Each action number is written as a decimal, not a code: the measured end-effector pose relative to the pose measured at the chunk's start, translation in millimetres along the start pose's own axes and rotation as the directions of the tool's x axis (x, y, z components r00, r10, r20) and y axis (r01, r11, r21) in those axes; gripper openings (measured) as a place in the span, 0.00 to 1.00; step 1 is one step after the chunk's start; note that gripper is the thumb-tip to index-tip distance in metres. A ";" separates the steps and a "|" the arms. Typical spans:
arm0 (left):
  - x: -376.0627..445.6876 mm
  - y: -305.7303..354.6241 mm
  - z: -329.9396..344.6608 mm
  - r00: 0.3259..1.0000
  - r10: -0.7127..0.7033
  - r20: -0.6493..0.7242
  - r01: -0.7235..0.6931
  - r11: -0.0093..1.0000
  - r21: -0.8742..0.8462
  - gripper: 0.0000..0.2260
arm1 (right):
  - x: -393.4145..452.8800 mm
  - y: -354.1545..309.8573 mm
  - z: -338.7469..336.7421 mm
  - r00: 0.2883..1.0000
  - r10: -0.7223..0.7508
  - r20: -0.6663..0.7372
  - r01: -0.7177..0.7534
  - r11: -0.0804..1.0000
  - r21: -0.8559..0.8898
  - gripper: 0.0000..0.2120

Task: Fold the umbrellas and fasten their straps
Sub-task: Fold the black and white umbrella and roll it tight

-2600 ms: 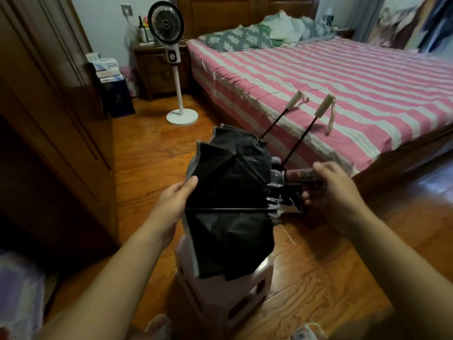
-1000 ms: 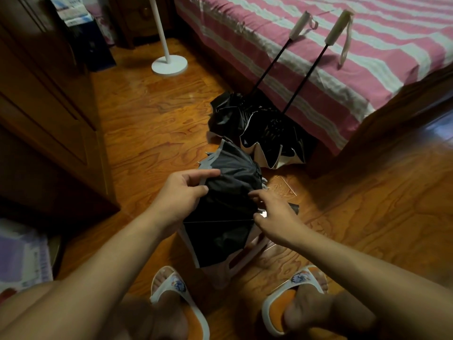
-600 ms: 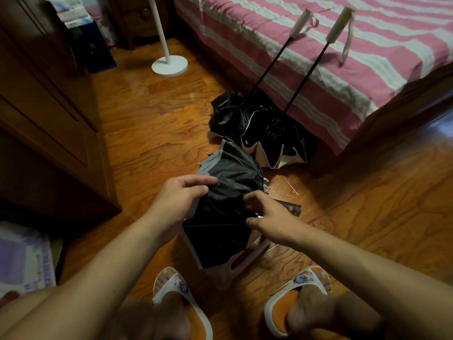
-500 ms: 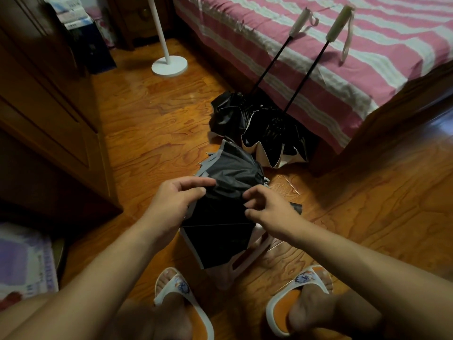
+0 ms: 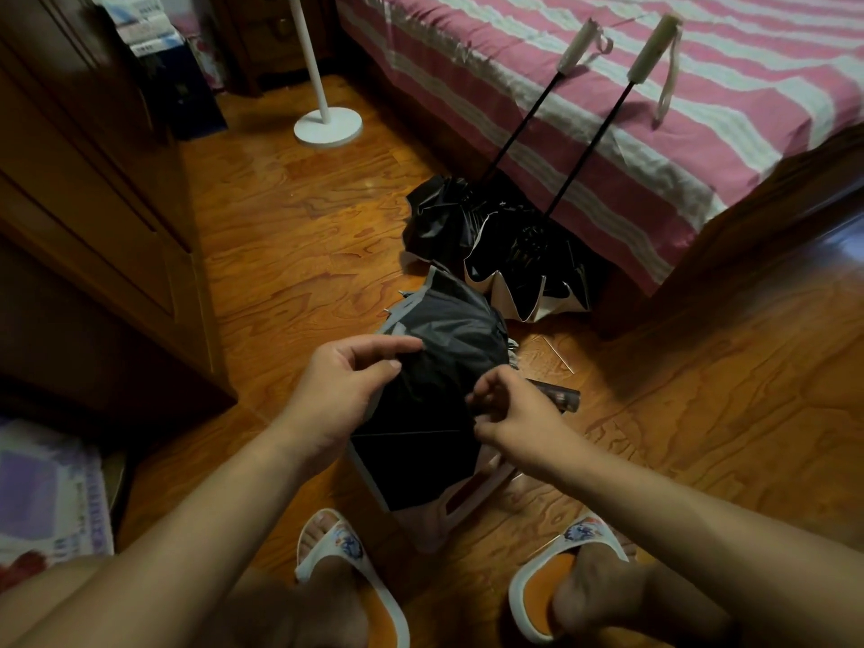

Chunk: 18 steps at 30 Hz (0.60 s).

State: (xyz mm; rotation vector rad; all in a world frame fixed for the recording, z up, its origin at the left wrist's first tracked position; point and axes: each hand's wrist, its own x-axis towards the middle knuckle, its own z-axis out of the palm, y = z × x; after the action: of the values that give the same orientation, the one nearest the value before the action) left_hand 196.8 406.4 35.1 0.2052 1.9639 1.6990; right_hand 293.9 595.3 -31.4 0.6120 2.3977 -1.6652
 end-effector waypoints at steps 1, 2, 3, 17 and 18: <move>0.0 1.0 0.6 1.000 0.021 0.002 -0.021 0.999 0.030 0.16 | -0.6 -3.6 -4.2 1.000 -0.009 -0.009 0.010 0.995 0.102 0.19; 0.8 2.1 0.4 0.999 0.037 -0.005 -0.037 0.998 0.052 0.17 | -1.2 -8.1 -9.3 1.000 -0.011 -0.015 0.014 0.976 0.216 0.19; 1.6 3.5 -0.9 0.999 0.048 -0.018 -0.047 0.997 0.055 0.18 | -1.1 -11.5 -14.1 1.000 -0.001 -0.021 0.008 0.946 0.323 0.20; 5.4 2.1 -16.3 0.984 -0.049 -0.171 0.038 0.997 -0.067 0.15 | -0.9 -10.9 -22.7 0.988 0.111 -0.103 -0.016 0.750 0.661 0.19; 5.5 2.0 -17.2 0.982 -0.059 -0.179 0.046 0.996 -0.075 0.15 | -2.1 -10.9 -22.9 0.984 0.126 -0.123 -0.012 0.743 0.669 0.18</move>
State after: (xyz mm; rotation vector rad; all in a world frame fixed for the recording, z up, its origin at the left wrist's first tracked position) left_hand 183.4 394.2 36.7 -0.0279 2.0139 1.8036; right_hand 293.5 612.7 -12.9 0.9461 1.7631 -2.5322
